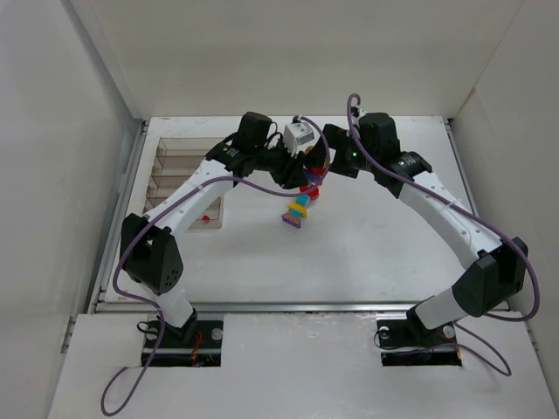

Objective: Sort the legos into containers by color

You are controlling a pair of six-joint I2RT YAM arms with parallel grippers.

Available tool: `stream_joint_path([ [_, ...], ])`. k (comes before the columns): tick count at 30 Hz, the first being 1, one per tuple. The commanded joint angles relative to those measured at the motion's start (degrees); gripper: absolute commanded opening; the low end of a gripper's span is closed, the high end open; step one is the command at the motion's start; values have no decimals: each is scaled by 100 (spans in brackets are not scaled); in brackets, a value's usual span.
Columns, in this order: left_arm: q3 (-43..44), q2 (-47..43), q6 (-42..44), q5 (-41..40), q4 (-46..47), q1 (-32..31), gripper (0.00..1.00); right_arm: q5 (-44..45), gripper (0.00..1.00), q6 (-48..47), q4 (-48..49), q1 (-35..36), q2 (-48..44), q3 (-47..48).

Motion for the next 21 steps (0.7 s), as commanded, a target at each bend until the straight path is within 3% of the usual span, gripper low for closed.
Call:
stream_joint_path([
  [1, 87, -306, 75, -32, 100, -9, 0, -278, 99, 25, 179, 51, -171, 77],
  [9, 210, -306, 23, -94, 232, -9, 0, -639, 92, 86, 188, 51, 109, -46],
  [14, 210, -306, 23, -94, 232, -9, 0, -472, 100, 86, 47, -2, 171, -46],
  [21, 210, -306, 23, -94, 180, -9, 0, -419, 96, 33, -42, -2, 338, -46],
])
